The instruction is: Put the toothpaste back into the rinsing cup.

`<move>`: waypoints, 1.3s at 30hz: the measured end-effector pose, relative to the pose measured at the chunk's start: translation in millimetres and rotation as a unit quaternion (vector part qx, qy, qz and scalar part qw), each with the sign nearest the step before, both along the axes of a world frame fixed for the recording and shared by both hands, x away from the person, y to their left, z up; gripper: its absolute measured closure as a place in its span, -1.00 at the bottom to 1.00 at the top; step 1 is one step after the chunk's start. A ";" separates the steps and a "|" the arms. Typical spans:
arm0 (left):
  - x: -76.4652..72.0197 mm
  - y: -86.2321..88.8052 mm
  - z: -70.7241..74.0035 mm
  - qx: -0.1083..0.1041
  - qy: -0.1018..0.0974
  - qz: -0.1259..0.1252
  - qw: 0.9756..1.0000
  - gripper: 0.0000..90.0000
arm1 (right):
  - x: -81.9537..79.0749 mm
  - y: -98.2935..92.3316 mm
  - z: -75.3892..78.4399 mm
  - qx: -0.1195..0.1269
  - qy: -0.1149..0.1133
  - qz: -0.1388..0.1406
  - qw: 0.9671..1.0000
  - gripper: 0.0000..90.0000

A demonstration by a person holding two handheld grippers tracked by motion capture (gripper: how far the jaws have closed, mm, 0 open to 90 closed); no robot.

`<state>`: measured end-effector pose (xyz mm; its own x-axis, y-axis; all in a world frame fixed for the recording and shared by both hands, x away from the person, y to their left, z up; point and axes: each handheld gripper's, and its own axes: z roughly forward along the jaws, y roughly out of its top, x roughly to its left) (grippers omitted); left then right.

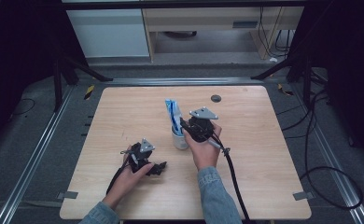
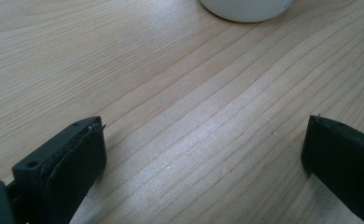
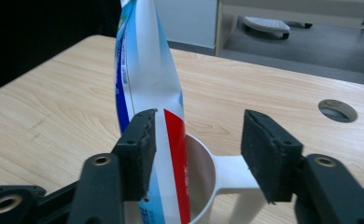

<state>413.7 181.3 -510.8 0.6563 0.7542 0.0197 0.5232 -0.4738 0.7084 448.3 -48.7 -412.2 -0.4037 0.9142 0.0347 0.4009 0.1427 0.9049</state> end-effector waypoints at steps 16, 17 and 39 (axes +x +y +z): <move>0.3 -0.3 -0.2 -0.001 -0.001 0.002 1.000 -1.00 | -1.7 -8.7 10.4 -0.067 0.017 0.014 0.997 -0.64; 0.3 -0.3 -0.2 -0.001 -0.001 0.002 1.000 -1.00 | -1.5 -10.0 11.1 -0.069 0.018 0.014 0.997 -0.67; 0.6 0.1 -0.1 -0.001 0.000 0.002 1.000 -1.00 | -13.3 -57.4 17.3 -0.111 0.047 0.001 0.993 -0.79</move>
<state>414.3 181.4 -510.9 0.6536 0.7566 0.0185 0.5247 -0.4706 0.7094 435.0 -106.1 -394.9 -0.4109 0.9023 -0.1302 0.4820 0.3363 0.8091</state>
